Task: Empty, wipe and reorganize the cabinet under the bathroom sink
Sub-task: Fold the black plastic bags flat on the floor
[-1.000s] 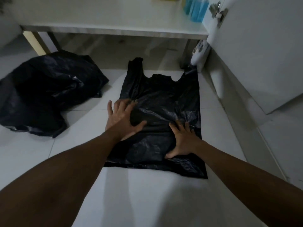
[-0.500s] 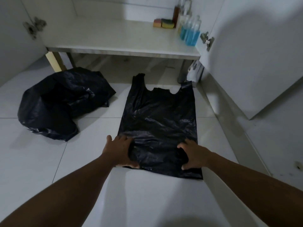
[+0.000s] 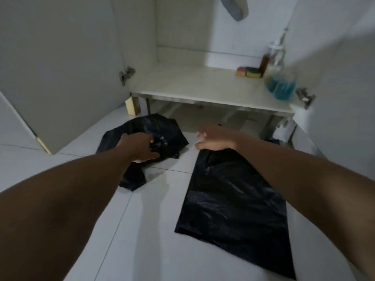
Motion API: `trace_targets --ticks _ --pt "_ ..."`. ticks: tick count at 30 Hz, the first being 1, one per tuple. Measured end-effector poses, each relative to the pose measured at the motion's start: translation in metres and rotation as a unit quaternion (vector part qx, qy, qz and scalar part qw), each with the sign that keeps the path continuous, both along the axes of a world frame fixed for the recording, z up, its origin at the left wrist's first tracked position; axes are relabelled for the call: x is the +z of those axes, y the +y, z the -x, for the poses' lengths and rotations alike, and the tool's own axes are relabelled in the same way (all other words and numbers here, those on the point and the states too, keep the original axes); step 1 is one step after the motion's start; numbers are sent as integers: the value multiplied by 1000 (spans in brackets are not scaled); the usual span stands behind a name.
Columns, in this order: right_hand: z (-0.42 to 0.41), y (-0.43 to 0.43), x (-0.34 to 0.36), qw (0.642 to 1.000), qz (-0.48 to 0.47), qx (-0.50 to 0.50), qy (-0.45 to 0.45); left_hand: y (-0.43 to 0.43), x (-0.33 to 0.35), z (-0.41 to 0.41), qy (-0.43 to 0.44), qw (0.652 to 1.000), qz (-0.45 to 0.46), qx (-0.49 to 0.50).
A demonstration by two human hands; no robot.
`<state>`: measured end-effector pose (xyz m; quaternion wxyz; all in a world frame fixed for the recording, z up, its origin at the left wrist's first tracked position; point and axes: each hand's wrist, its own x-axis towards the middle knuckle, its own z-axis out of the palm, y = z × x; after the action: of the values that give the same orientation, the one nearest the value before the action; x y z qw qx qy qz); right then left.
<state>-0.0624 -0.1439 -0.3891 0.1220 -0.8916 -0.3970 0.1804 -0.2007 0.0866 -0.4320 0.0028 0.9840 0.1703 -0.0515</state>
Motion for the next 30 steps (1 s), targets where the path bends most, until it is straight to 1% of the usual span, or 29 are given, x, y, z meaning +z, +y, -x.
trace_targets --ticks 2,4,7,10,12,17,19,20,22,24,28,30 --pt "5 44 -8 1000 -11 22 8 32 -10 12 -35 997 21 71" --pt "18 83 -27 998 -28 32 46 62 -24 21 -41 982 61 172" --pt "40 135 -78 990 -86 -5 112 101 -47 28 -50 947 113 298" --pt "63 174 -120 976 -122 -52 171 124 -66 30 -70 906 228 351" --pt "75 194 -134 969 -140 -85 184 131 -75 33 -77 900 250 350" --pt "100 226 -148 957 -195 -142 160 143 -65 29 -80 927 197 310" --pt "101 231 -145 952 -218 -160 142 149 -58 26 -98 918 230 309" --pt "100 232 -142 951 -224 -165 138 150 -55 26 -115 910 257 305" --pt "98 231 -134 949 -232 -165 134 149 -46 27 -179 880 325 297" --pt "98 228 -124 944 -249 -166 136 139 -32 26 -234 853 373 280" --pt "96 223 -91 914 -341 -191 111 120 6 16 -353 801 391 285" --pt "94 222 -73 899 -377 -199 105 114 25 13 -405 786 383 267"
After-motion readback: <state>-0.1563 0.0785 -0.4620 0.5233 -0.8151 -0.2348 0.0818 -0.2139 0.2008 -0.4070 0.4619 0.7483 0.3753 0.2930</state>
